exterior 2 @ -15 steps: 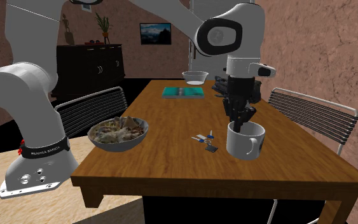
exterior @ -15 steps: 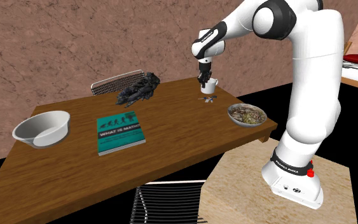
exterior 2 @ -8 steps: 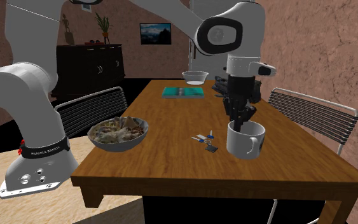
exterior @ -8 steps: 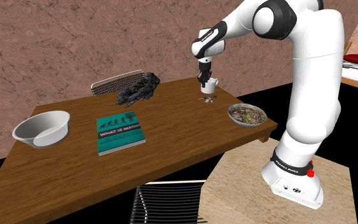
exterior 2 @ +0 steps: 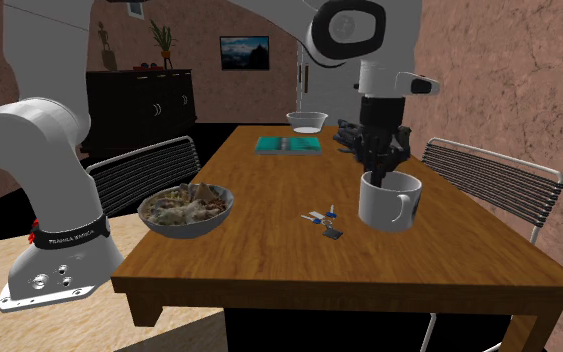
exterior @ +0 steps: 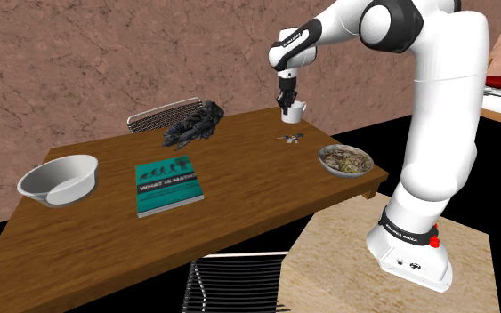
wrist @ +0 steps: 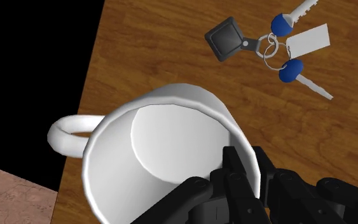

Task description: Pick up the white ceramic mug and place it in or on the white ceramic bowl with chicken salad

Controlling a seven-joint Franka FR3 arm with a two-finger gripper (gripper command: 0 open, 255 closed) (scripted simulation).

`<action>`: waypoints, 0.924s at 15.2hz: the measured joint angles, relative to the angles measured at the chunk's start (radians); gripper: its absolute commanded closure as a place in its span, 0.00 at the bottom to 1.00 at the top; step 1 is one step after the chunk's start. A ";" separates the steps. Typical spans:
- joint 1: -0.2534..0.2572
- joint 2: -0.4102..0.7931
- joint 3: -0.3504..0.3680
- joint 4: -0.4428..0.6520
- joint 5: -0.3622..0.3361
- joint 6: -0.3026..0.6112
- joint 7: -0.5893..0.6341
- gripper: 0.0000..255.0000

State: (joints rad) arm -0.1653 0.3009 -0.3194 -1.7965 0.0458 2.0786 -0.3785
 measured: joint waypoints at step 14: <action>0.005 -0.056 -0.007 0.118 -0.020 -0.171 0.007 1.00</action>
State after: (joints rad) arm -0.1607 0.2444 -0.3262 -1.6788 0.0259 1.9072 -0.3711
